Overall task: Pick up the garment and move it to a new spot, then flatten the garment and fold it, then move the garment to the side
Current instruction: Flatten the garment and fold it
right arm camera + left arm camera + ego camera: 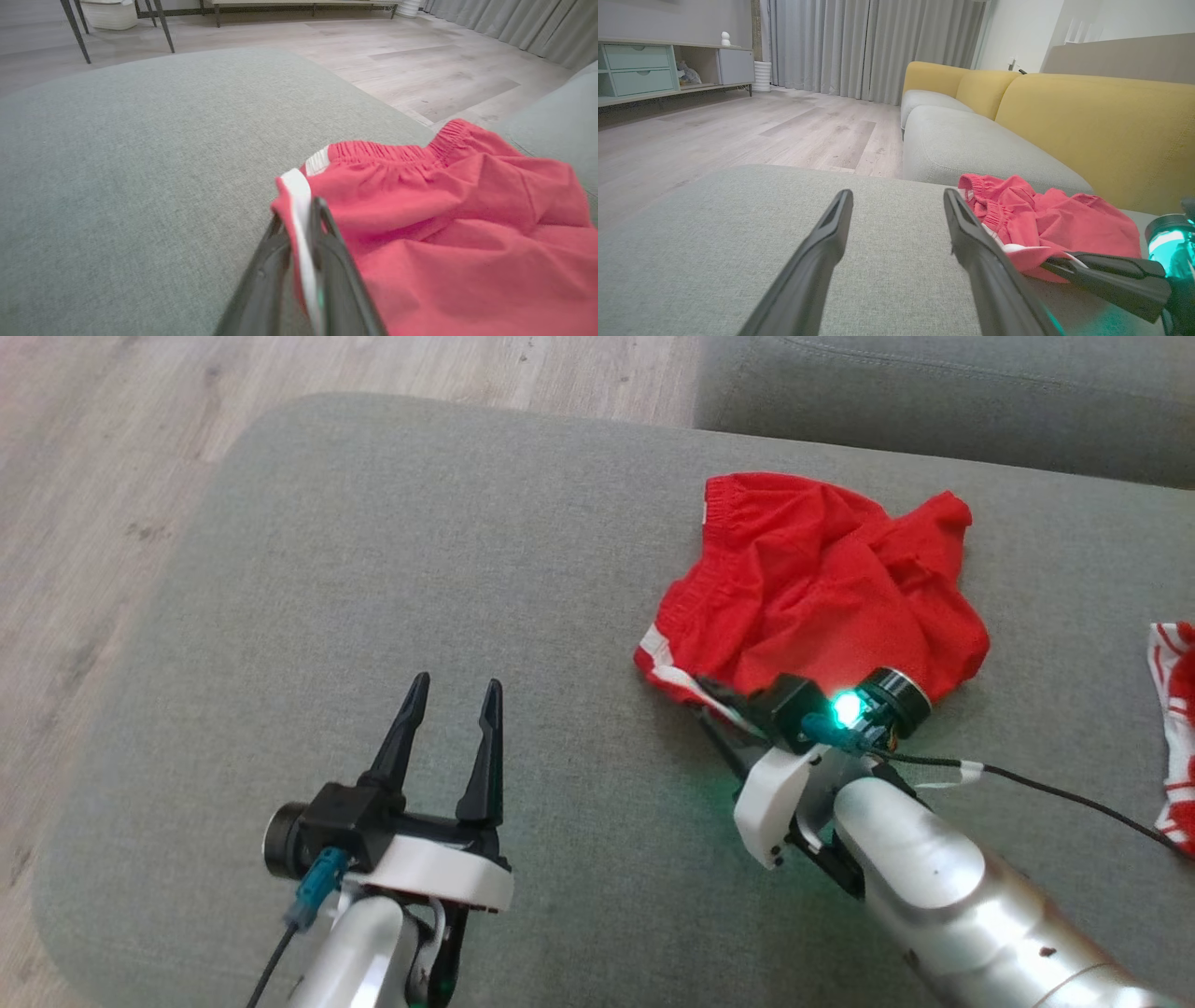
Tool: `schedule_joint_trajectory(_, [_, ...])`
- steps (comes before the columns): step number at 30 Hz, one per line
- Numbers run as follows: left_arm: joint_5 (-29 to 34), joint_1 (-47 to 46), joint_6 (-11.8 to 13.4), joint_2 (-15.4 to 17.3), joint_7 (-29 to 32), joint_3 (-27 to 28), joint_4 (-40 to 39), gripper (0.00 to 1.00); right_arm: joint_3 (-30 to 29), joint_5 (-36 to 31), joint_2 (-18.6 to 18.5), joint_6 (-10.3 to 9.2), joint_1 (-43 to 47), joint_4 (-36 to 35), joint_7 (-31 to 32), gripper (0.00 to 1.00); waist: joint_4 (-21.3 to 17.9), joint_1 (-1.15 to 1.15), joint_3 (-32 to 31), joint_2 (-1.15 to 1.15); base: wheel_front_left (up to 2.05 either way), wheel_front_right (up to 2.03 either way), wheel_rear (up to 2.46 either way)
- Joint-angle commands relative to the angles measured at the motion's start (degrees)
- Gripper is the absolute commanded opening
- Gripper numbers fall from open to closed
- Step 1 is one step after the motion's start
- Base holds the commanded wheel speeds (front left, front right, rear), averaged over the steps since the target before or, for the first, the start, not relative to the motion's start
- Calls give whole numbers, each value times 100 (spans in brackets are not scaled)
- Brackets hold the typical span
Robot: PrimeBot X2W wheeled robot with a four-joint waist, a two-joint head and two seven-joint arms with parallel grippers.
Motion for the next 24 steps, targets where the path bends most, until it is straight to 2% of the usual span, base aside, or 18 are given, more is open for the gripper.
schedule_joint_trajectory(1, [-56, -144, 45, 31, -55, 159, -149, 100, -26, -39, 131, -4, -62, -132, -95, 100, -22, 0, -8, 0, 0, 0, 0])
schedule_joint_trajectory(6, [-53, -111, 53, 31, -55, 200, -141, 100, -391, -66, 248, -4, 11, -233, -317, 100, -196, 0, -43, 0, 0, 0, 0])
schedule_joint_trajectory(11, [-29, -70, 48, 31, -55, 234, -160, 100, -1110, -98, 303, -4, 201, -768, -490, 100, -440, 0, -91, 0, 0, 0, 0])
schedule_joint_trajectory(16, [9, -52, 47, 31, -55, 294, -186, 100, -2207, -290, 300, -4, 704, -1602, -529, 100, -675, 0, -138, 0, 0, 0, 0])
schedule_joint_trajectory(17, [32, -37, 34, 31, -55, 308, -189, 100, -2694, -383, 313, -4, 1003, -1976, -531, 100, -756, 0, -143, 0, 0, 0, 0])
schedule_joint_trajectory(19, [43, -30, 23, 31, -55, 311, -192, 100, -3220, -459, 337, -4, 1360, -2284, -532, 100, -811, 0, -141, 0, 0, 0, 0])
schedule_joint_trajectory(21, [38, -31, 28, 31, -55, 309, -207, 100, -3701, -395, 372, -4, 1727, -2431, -533, 100, -850, 0, -118, 0, 0, 0, 0])
schedule_joint_trajectory(24, [14, -64, 12, 31, -55, 261, -231, 100, -4072, -499, 396, -4, 2009, -2544, -482, 100, -866, 0, -13, 0, 0, 0, 0])
